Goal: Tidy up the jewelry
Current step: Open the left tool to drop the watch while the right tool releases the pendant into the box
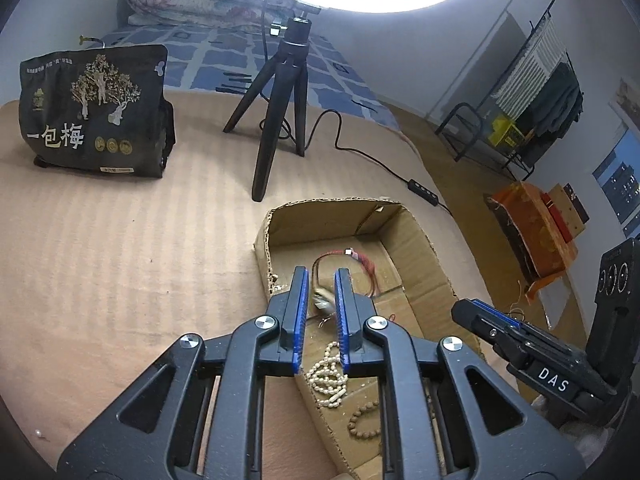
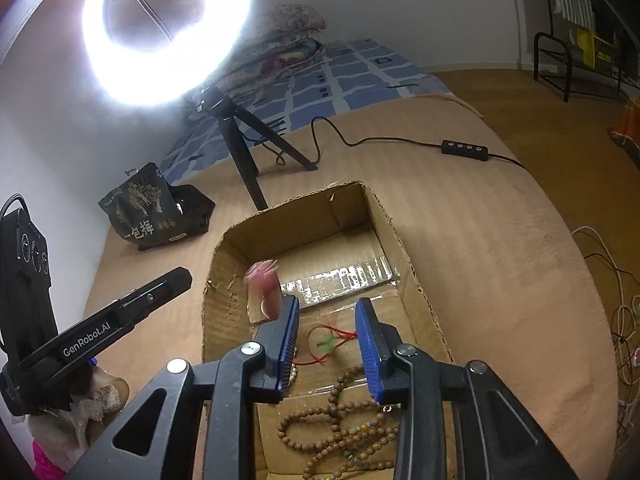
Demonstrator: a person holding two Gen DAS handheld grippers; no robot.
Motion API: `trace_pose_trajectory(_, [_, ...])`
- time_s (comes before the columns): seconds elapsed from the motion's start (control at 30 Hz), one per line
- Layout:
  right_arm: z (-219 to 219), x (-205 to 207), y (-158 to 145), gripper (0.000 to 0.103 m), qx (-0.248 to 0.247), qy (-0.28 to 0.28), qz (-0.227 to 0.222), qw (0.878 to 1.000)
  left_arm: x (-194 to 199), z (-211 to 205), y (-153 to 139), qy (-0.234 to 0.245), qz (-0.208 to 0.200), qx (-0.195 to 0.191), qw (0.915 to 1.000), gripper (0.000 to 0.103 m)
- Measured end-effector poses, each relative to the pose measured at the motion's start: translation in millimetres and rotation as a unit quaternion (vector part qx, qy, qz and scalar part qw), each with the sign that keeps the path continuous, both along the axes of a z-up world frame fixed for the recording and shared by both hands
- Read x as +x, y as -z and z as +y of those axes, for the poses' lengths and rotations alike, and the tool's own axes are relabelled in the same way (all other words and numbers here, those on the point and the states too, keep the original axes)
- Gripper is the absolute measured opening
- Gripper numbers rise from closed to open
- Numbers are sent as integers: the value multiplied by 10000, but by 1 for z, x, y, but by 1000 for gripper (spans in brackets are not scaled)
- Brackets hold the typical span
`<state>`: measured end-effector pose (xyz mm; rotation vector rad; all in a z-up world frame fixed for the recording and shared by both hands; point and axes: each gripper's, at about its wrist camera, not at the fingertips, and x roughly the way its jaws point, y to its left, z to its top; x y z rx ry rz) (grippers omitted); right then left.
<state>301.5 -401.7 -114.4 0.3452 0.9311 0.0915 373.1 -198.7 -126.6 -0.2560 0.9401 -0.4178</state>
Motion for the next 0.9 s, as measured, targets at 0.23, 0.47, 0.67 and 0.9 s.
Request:
trace_pose_trajectory(0.23, [1,-3,-6,32,-15,49,-59,10000,-7,10,-9,-25,-83,139,9999,10])
trace_pose_trajectory(0.47, [8,-8,-17,43,-93,40,-186,9998,-14,19,-18,-18,-169,214,9996,10])
trace_pose_trajectory(0.67, [13,-15,-29,51,-182,69,-280,9994,-25,28,-32,-26,-304,291,9991,10])
trace_pose_trajectory(0.9, [20,-29,-49,63,-218,119,-524,9983,-45,47,-54,-69,-558,543,9969,16])
